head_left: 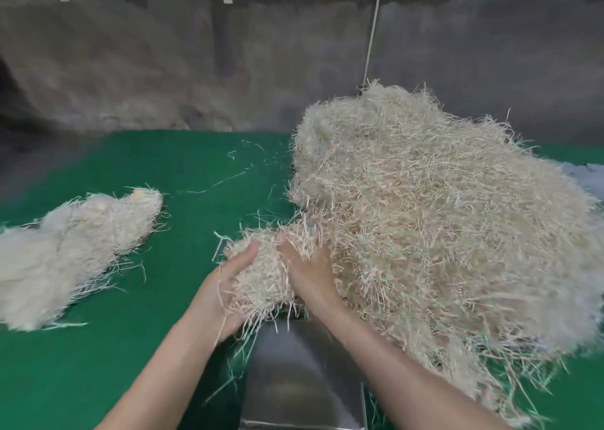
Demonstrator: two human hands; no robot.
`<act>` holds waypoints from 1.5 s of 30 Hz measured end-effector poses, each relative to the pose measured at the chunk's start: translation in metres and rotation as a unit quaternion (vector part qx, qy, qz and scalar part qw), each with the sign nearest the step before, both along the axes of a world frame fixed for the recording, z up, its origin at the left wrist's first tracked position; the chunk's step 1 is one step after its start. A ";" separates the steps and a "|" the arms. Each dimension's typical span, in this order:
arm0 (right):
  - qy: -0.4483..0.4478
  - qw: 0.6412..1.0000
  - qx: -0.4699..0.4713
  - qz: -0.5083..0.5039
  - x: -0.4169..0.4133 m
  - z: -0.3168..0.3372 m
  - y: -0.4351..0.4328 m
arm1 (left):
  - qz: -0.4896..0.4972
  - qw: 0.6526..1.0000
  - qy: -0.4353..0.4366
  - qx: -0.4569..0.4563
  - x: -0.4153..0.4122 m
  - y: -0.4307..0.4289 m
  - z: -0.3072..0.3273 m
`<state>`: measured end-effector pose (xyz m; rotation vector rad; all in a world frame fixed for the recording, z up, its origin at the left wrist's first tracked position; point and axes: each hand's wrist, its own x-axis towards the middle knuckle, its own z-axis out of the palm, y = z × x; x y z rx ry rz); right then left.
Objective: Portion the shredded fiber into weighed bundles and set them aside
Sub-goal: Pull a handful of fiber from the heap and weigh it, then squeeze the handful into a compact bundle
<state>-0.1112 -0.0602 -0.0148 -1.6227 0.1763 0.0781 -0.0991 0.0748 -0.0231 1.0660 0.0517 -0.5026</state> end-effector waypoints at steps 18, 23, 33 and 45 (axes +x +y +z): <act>0.069 0.988 -0.135 -0.032 -0.069 -0.105 -0.063 | -0.082 0.937 -0.015 0.338 -0.022 -0.013 -0.088; 0.085 0.965 -0.249 0.002 -0.068 -0.121 -0.072 | -0.006 0.915 -0.169 0.366 -0.024 0.007 -0.099; 0.013 0.923 -0.380 0.062 -0.070 -0.129 -0.067 | -0.015 0.852 -0.256 0.456 -0.035 0.009 -0.099; -0.083 0.988 -0.122 -0.048 -0.074 -0.073 -0.076 | 0.207 0.877 -0.229 0.368 -0.029 0.017 -0.103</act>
